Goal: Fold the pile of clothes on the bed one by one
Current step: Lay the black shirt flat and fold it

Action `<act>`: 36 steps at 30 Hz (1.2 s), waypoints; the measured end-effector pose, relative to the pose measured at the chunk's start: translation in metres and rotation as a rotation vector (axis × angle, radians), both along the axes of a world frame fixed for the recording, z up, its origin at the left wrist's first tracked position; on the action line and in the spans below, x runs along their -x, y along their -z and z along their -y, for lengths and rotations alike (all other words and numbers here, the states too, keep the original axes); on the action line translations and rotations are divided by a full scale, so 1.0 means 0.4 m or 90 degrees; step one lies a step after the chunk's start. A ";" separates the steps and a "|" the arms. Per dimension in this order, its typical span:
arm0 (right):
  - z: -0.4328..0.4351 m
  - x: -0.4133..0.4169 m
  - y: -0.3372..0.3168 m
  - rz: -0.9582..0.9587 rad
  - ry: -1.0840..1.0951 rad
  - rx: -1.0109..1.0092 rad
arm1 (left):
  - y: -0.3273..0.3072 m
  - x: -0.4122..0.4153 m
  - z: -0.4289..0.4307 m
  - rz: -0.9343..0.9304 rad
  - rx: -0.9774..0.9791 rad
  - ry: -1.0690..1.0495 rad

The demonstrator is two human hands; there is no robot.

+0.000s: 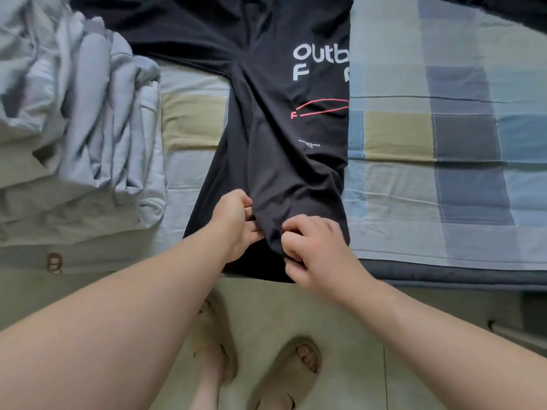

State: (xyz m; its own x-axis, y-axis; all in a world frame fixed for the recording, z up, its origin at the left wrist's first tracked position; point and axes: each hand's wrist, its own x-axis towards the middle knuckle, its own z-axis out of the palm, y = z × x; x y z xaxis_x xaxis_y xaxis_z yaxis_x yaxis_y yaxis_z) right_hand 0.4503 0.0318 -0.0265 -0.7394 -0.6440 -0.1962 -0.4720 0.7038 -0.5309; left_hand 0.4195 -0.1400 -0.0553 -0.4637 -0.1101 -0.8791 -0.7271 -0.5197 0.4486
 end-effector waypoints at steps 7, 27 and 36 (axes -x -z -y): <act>0.103 -0.069 0.041 0.092 -0.080 0.031 | 0.025 -0.041 0.097 0.042 0.096 0.303; 0.098 -0.007 0.184 0.277 0.694 -0.068 | 0.105 -0.145 0.223 0.026 0.660 0.390; 0.106 0.057 0.226 0.373 0.688 -0.119 | 0.158 -0.149 0.226 0.014 0.554 0.386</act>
State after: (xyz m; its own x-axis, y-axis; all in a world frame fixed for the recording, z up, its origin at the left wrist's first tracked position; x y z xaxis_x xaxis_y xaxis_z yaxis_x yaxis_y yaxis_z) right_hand 0.4273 -0.0108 -0.1168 -0.6431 0.3140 -0.6985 0.6707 0.6713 -0.3157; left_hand 0.4791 -0.2304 -0.1184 -0.6375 -0.4604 -0.6178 -0.7692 0.4268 0.4756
